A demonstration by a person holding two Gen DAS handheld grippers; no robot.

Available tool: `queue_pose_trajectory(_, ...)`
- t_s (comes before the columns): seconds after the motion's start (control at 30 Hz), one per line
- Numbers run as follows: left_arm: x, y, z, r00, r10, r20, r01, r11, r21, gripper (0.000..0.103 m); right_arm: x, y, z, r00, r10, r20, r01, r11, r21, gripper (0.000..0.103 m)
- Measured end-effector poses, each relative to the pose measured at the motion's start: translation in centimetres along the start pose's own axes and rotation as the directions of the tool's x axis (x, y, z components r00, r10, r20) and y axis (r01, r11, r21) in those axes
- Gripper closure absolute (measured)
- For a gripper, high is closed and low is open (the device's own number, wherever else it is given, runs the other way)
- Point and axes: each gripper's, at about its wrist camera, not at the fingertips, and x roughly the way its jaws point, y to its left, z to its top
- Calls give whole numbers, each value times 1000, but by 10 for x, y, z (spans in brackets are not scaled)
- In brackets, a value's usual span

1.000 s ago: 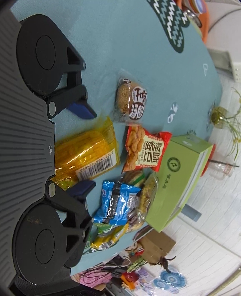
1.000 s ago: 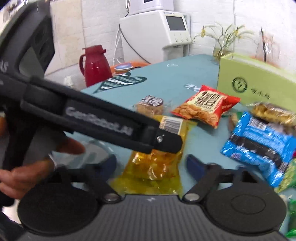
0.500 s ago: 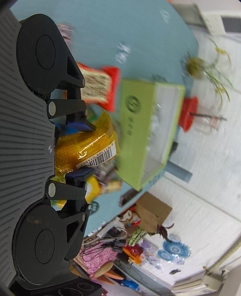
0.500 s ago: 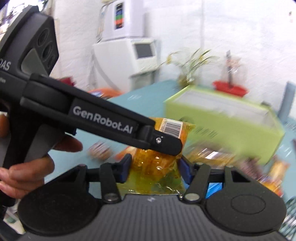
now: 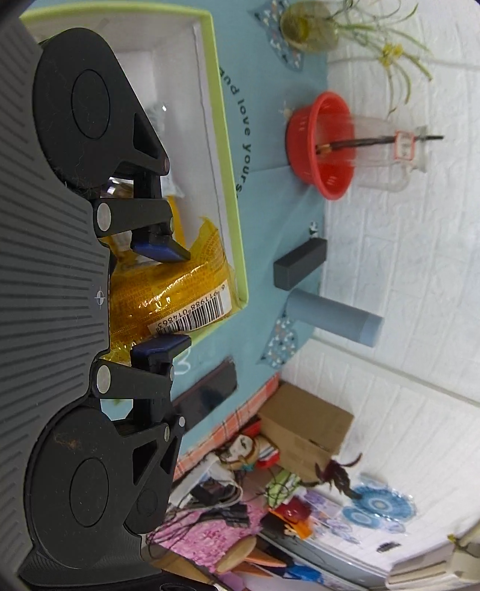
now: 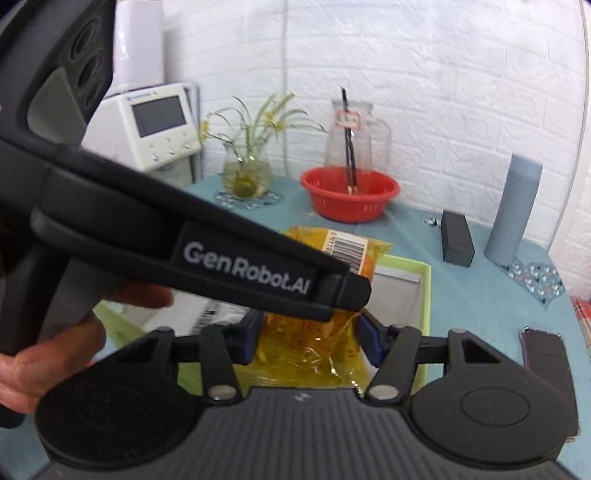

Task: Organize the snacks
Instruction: 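Carry the clear yellow bag into the green box and release it, then return the left gripper to the pile and grasp the small green bag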

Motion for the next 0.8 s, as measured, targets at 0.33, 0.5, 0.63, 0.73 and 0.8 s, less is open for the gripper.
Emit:
queue_pose_trajectory(0.33, -22, 17, -13, 995, 55, 80, -55, 998, 2, 40, -19, -1, -7, 998, -29, 61, 31, 999, -22, 10)
queue_pose_trajectory(0.5, -83, 3, -43, 989, 43, 143, -48, 998, 34, 32, -63, 39, -19, 996, -12, 90, 19, 997, -81, 10)
queue_pose_trajectory(0.63, -125, -10, -84, 986, 34, 163, -44, 997, 58, 29, -103, 73, -43, 995, -4, 101, 14, 995, -102, 1)
queue_pose_trajectory(0.73, -146, -17, -118, 989, 17, 147, -26, 998, 62, 29, -135, 93, -72, 995, -15, 97, 23, 996, -91, 1)
queue_pose_trajectory(0.8, -156, -21, -141, 991, 13, 133, -20, 998, 54, 29, -153, 102, -96, 996, -31, 85, 36, 998, -60, 0)
